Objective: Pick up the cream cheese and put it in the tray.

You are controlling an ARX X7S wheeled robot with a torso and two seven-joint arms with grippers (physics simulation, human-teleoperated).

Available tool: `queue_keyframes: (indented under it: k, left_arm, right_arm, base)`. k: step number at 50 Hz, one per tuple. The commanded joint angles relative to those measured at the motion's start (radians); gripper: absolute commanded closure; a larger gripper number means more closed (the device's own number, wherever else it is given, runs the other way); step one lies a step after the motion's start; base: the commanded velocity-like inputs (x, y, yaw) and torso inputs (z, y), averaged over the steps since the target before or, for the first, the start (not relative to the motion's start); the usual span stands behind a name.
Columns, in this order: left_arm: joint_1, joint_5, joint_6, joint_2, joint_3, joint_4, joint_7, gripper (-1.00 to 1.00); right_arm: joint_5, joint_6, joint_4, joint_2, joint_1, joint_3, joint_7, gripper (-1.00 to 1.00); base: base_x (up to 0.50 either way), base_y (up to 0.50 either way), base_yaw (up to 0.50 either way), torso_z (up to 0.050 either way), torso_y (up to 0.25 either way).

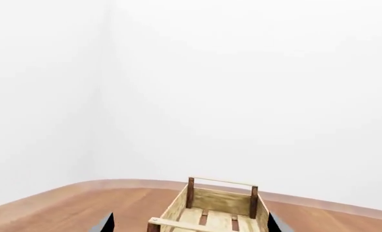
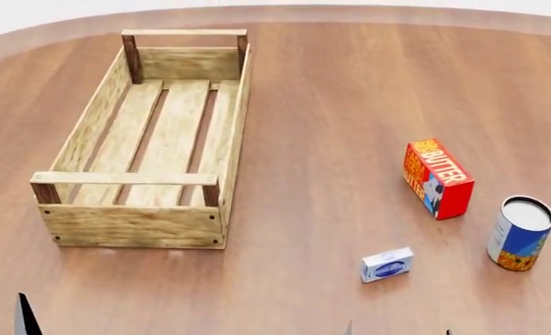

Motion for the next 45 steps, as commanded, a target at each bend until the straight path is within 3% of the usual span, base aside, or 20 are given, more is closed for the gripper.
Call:
queue_keyframes:
  k: [1,45]
  left_arm:
    - [-0.001,0.002,-0.002,-0.007,0.007,0.000,-0.010,-1.00]
    - [-0.006,-0.013,0.015,-0.026,0.028,-0.008,-0.039,-1.00]
  right_arm:
    - [0.001,0.004,-0.001,0.007,0.001,-0.010,0.007,-1.00]
    - [0.014,0.016,-0.008,0.031,0.005,-0.035,0.036,-1.00]
  base:
    - [0.10,0.21,0.00,0.000,0.000]
    - [0.17,0.21,0.00,0.000,0.000]
